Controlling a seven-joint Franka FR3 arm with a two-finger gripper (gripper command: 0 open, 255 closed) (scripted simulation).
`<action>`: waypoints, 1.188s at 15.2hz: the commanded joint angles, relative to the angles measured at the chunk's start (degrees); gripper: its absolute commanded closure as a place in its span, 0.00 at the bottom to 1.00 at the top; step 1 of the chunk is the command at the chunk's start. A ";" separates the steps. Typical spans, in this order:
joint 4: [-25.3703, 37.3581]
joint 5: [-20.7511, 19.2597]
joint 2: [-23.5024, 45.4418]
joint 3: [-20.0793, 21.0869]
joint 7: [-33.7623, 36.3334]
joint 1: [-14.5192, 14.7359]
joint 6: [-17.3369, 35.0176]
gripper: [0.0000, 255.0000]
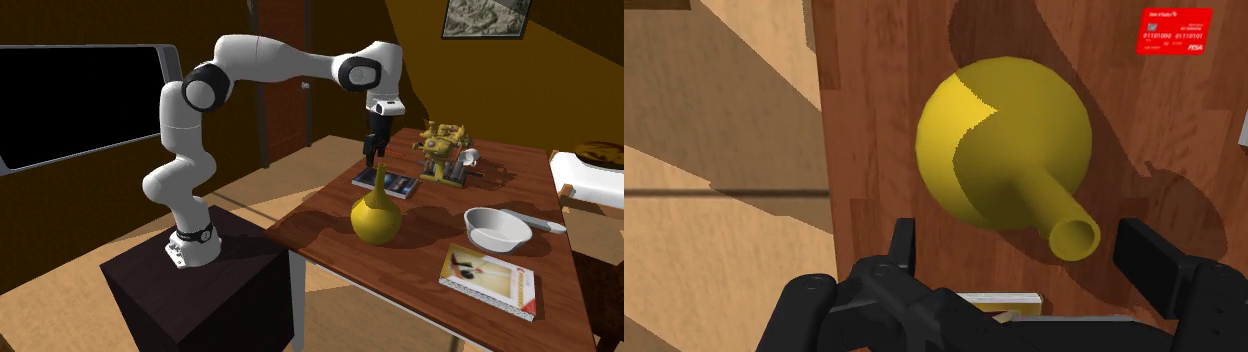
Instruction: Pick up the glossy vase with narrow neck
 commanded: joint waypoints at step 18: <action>3.09 -2.92 7.34 0.20 3.61 3.01 3.00 1.00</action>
